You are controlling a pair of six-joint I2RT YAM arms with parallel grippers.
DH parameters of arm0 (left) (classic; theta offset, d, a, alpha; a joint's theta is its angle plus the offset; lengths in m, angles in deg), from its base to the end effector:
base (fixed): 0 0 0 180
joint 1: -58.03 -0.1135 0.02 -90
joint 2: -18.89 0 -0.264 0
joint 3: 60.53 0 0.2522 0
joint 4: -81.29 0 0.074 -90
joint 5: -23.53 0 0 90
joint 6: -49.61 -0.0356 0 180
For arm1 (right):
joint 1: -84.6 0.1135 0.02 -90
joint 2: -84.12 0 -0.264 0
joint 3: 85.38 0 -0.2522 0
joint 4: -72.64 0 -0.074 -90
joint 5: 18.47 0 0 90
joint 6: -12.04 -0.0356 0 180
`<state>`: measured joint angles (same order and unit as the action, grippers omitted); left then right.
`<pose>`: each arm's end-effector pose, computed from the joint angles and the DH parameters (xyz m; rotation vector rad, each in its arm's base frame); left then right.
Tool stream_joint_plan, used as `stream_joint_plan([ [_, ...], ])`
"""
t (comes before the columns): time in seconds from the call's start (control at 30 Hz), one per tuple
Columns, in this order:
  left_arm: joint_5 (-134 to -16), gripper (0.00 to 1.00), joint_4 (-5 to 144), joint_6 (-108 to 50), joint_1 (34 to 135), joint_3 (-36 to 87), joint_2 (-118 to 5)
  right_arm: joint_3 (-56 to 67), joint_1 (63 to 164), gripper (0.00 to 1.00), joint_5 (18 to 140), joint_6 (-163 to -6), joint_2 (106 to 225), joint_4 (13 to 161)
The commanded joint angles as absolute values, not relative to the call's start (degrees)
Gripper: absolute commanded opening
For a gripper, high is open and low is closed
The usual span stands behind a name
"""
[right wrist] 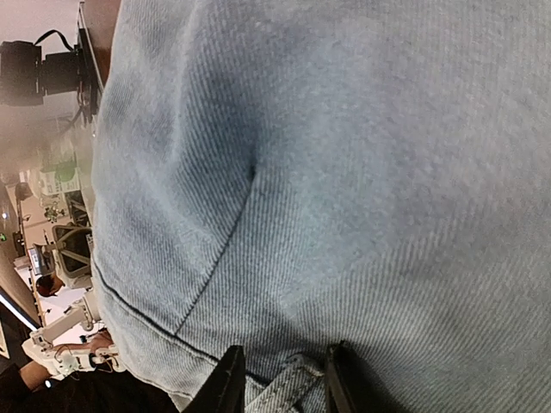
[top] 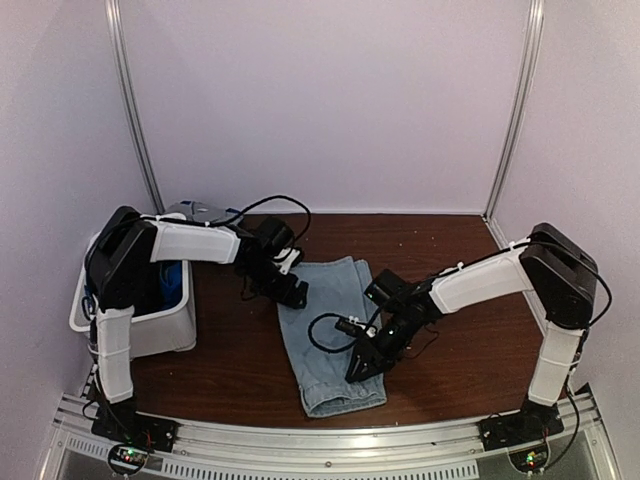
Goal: Fold and stack the mixed laundry pile
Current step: Rotate the rectangle-folded skirt at the center of the board, then pick up the rectangle-folded skirt from the center of the board.
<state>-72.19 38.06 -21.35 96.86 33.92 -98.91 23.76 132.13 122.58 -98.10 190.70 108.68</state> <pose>0.3235 -0.2650 0.1467 0.5104 2.7571 -0.4038 0.2026 0.2623 0.1277 0.8112 -2.4850 -1.2668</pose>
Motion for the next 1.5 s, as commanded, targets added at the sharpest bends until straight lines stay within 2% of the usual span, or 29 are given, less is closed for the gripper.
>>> stream_joint_plan([
  [0.0,-70.68,0.97,36.26,-25.1,96.62,43.64,-108.09,25.07,135.09,0.32,123.12,-101.76,189.1,104.67],
  [0.1,-68.55,0.98,33.2,-27.07,96.17,49.37,-107.43,24.21,134.5,0.32,122.25,-100.64,187.26,107.2],
  [0.17,-67.88,0.98,34.27,-27.86,95.93,47.96,-102.54,22.45,133.56,0.33,121.79,-99.39,184.39,109.97],
  [0.33,-67.35,0.98,37.74,-29.28,96.0,37.82,-84.36,17.69,131.49,0.39,123.19,-99.56,176.76,111.91],
  [0.5,-65.08,0.98,40.41,-31.0,98.58,22.24,-64.9,14.61,129.04,0.39,123.49,-102.05,176.94,111.08],
  [0.6,-61.14,0.98,41.88,-31.82,106.54,11.5,-52.96,12.48,128.7,0.39,124.3,-103.63,179.83,109.97],
  [0.8,-50.26,0.98,40.49,-29.19,128.44,-2.35,-38.77,8.02,131.36,0.38,129.04,-106.02,187.09,107.62],
  [0.9,-45.57,0.97,37.99,-29.17,135.41,-3.7,-38.67,7.82,134.4,0.37,131.03,-106.23,190.97,106.33],
  [1.07,-39.01,0.98,37.69,-33.03,142.82,-2.5,-45.83,12.92,136.21,0.37,133.35,-108.6,196.33,98.85],
  [1.23,-31.47,0.98,37.83,-38.31,146.27,1.04,-58.08,13.14,136.03,0.35,131.48,-105.35,201.87,100.96],
  [1.47,-26.61,0.98,43.08,-47.75,150.05,2.34,-66.7,12.94,135.43,0.34,131.29,-104.6,204.81,100.84],
])
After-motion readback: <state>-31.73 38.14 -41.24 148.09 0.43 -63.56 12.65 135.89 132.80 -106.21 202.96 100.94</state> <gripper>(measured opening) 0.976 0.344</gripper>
